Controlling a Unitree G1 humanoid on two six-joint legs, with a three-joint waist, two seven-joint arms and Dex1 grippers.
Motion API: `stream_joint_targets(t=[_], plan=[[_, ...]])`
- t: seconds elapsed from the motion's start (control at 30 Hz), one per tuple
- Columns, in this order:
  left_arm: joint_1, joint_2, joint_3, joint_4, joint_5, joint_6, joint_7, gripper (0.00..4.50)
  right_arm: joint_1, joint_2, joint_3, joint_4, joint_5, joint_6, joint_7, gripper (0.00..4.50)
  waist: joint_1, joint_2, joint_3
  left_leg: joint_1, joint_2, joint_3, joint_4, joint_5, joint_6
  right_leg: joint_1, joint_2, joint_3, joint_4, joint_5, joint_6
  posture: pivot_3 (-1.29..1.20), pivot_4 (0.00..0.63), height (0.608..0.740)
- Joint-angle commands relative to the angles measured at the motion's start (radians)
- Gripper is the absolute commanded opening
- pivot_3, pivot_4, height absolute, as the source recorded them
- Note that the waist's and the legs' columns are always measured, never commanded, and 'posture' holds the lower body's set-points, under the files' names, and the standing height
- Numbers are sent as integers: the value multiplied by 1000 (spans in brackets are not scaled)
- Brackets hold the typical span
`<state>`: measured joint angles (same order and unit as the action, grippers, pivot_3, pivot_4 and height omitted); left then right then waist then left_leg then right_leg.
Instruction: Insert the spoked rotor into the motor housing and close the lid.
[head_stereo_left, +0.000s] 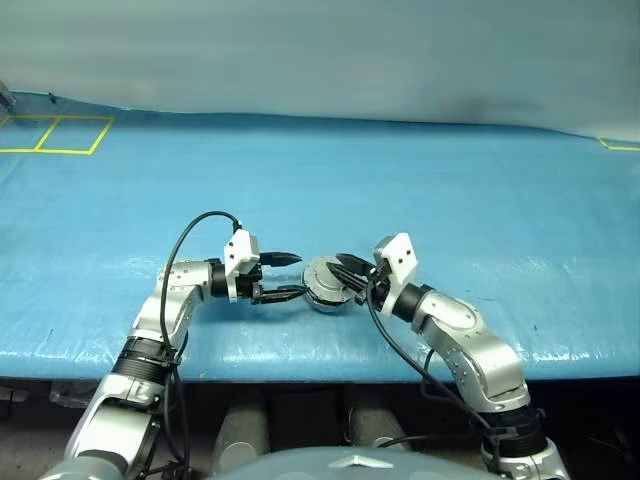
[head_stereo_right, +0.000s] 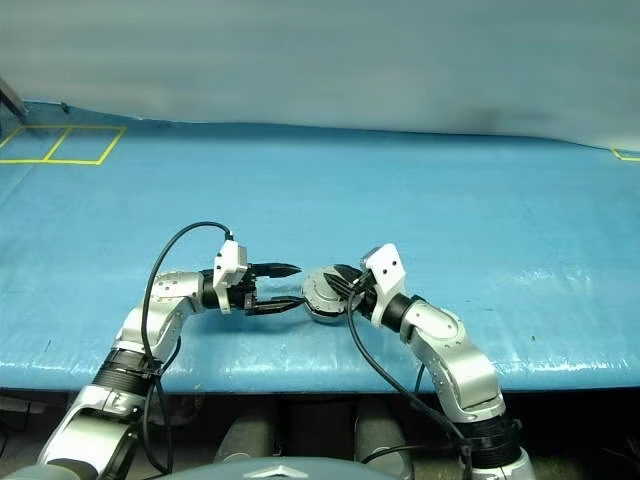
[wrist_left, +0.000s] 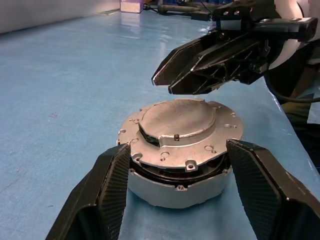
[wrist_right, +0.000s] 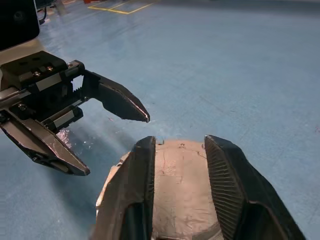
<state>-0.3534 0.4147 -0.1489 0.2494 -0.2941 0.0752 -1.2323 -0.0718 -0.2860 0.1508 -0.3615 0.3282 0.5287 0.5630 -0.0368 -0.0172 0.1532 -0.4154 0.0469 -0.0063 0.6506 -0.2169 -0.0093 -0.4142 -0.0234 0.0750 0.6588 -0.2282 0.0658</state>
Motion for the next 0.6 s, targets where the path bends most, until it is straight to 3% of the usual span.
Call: stream_joint_targets(t=[0.03,0.2,0.6], plan=[[-10,-8,-6,0,-4,-29,-12,3328,-5,-5,4,-15,15,-4,11,2539,0,0,0,0,0,0,0,0,0,0,0,0,0,0,0,0,150,740],[4,-11,-1,1,-6,-32,-14,3328,-12,-11,22,1,-14,-1,1,4195,0,0,0,0,0,0,0,0,0,0,0,0,0,0,0,0,150,740],[6,-9,8,11,2,-45,-5,3328,-14,-20,58,68,-80,-30,-19,4195,0,0,0,0,0,0,0,0,0,0,0,0,-1,0,0,0,150,740]])
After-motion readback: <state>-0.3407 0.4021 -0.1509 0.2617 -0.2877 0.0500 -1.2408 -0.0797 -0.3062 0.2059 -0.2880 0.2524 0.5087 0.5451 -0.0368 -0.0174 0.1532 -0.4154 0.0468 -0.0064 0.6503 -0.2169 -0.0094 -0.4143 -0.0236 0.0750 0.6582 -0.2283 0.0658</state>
